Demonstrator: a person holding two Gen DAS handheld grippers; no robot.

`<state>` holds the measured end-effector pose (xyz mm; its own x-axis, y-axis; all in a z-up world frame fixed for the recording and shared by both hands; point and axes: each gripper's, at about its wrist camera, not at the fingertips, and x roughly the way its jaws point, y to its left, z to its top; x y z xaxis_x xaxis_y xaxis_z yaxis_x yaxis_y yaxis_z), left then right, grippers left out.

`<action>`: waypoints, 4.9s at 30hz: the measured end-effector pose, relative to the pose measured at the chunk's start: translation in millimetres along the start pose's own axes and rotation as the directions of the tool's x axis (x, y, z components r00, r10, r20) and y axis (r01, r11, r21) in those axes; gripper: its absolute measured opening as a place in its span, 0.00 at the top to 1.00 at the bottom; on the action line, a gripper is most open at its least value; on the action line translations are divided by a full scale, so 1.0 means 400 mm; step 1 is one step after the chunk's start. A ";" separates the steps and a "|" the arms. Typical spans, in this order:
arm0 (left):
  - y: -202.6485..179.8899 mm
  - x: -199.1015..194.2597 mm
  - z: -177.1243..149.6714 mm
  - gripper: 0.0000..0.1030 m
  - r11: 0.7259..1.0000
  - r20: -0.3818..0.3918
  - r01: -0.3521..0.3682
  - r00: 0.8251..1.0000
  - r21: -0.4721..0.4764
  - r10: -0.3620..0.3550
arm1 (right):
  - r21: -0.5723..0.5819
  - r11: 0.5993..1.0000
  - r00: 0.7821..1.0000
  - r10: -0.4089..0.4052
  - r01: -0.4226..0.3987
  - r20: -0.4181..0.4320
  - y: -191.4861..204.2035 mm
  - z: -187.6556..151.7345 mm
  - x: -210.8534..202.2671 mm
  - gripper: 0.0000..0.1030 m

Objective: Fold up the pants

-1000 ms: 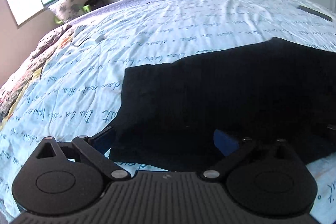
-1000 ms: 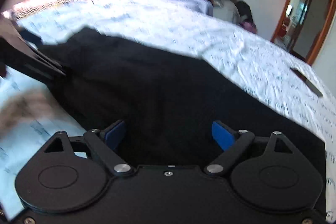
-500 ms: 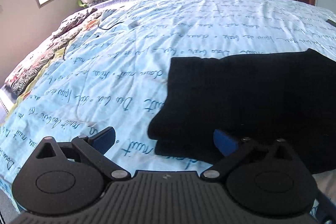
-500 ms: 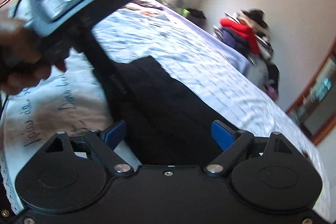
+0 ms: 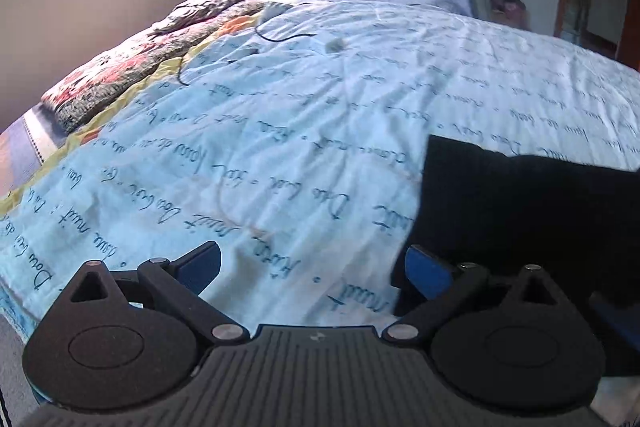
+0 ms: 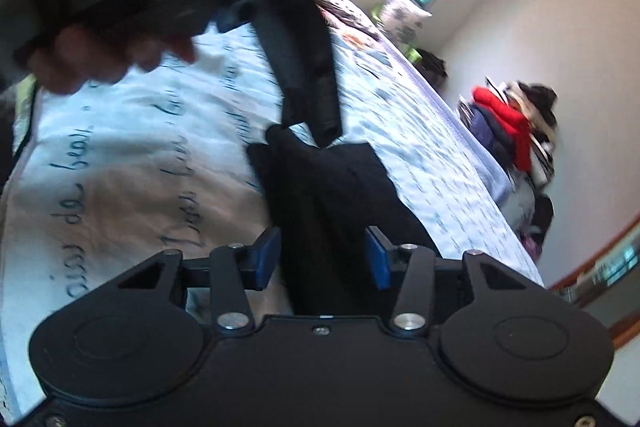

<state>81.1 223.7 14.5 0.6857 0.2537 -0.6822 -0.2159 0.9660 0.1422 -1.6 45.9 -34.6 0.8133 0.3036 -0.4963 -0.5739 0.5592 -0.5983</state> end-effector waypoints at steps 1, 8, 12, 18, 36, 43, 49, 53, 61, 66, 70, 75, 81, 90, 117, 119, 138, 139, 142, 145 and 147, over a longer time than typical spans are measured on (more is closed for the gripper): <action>0.012 0.001 0.005 0.04 1.000 -0.004 -0.002 1.000 -0.016 0.002 | -0.010 1.000 1.000 0.005 -0.005 0.000 0.004 0.004 0.005 0.55; 0.083 0.025 0.017 0.04 0.990 -0.063 0.030 0.997 -0.140 -0.040 | -0.086 0.996 1.000 -0.008 0.005 -0.027 0.027 0.024 0.056 0.55; 0.105 0.041 0.014 0.04 0.963 -0.107 0.163 0.976 -0.217 -0.189 | -0.144 0.988 0.999 -0.049 0.047 -0.012 0.055 0.033 0.074 0.58; 0.115 0.085 0.003 0.03 0.832 -0.139 0.380 0.873 -0.405 -0.467 | -0.024 1.000 0.999 -0.016 0.017 0.039 0.029 0.039 0.059 0.87; 0.023 0.346 0.038 0.45 0.317 0.004 0.558 0.498 -0.767 -0.867 | 0.403 0.885 0.971 0.187 -0.233 0.151 -0.156 0.018 0.013 0.86; 0.019 0.331 0.045 0.80 0.443 -0.060 0.544 0.582 -0.713 -0.811 | 0.505 0.810 0.948 0.189 -0.298 0.255 -0.239 -0.027 -0.081 0.80; -0.031 0.160 0.093 0.81 0.643 -0.023 0.585 0.730 -0.495 -0.683 | 0.616 0.775 0.990 0.097 -0.139 0.101 -0.290 -0.068 0.011 0.79; -0.085 0.019 0.112 0.81 0.707 0.046 0.608 0.769 -0.361 -0.638 | 0.669 0.723 0.983 0.079 -0.172 0.168 -0.291 -0.077 0.000 0.79; -0.190 -0.149 0.101 0.81 0.748 0.121 0.612 0.788 -0.257 -0.603 | 0.704 0.692 0.974 -0.009 -0.159 0.228 -0.339 -0.138 -0.108 0.79; -0.289 -0.236 0.100 0.81 0.751 0.148 0.634 0.774 -0.185 -0.616 | 0.741 0.658 0.969 -0.072 -0.131 0.235 -0.376 -0.201 -0.175 0.79; -0.380 -0.291 0.095 0.81 0.743 0.144 0.656 0.755 -0.134 -0.640 | 0.793 0.597 0.965 -0.117 -0.122 0.237 -0.405 -0.273 -0.223 0.79; -0.507 -0.340 0.069 0.81 0.737 0.119 0.674 0.737 -0.059 -0.665 | 0.860 0.492 0.960 -0.150 -0.134 0.235 -0.440 -0.377 -0.258 0.79; -0.662 -0.384 0.024 0.80 0.729 0.080 0.684 0.725 0.036 -0.684 | 0.914 0.396 0.962 -0.200 -0.094 0.186 -0.443 -0.477 -0.295 0.79; -0.872 -0.388 -0.059 0.80 0.690 -0.005 0.709 0.698 0.147 -0.716 | 0.973 0.232 0.964 -0.258 -0.006 0.068 -0.447 -0.606 -0.323 0.79; -1.042 -0.309 -0.119 0.53 0.584 -0.205 0.809 0.585 0.070 -0.785 | 0.950 0.044 0.890 -0.366 0.310 -0.273 -0.429 -0.841 -0.457 0.57; -1.000 -0.314 -0.093 0.49 0.613 -0.160 0.787 0.614 0.061 -0.773 | 0.954 0.040 0.877 -0.407 0.296 -0.255 -0.436 -0.841 -0.479 0.57; -0.993 -0.211 -0.080 0.22 0.842 -0.014 0.386 0.911 0.377 -0.412 | 0.999 0.020 0.987 -0.158 -0.033 0.035 -0.594 -0.911 -0.265 0.90; -1.005 -0.198 -0.076 0.21 0.843 -0.027 0.386 0.913 0.374 -0.406 | 0.999 0.011 0.985 -0.170 -0.039 0.040 -0.595 -0.916 -0.270 0.90; -1.025 -0.159 -0.074 0.20 0.856 -0.057 0.385 0.919 0.345 -0.390 | 0.999 0.050 0.977 -0.212 -0.007 0.018 -0.602 -0.897 -0.293 0.91; -1.032 -0.139 -0.082 0.12 0.867 -0.057 0.363 0.929 0.341 -0.366 | 0.993 0.088 0.979 -0.194 0.082 -0.063 -0.606 -0.892 -0.270 0.91; -1.032 -0.144 -0.087 0.12 0.864 -0.048 0.355 0.931 0.356 -0.363 | 0.995 0.051 0.986 -0.147 0.085 -0.077 -0.603 -0.917 -0.249 0.91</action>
<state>106.6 -191.3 -29.7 0.6829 -0.1168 -0.7211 0.3048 0.9427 0.1360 20.4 -402.1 -71.5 0.8792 0.1576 -0.4497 0.1354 0.8223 0.5528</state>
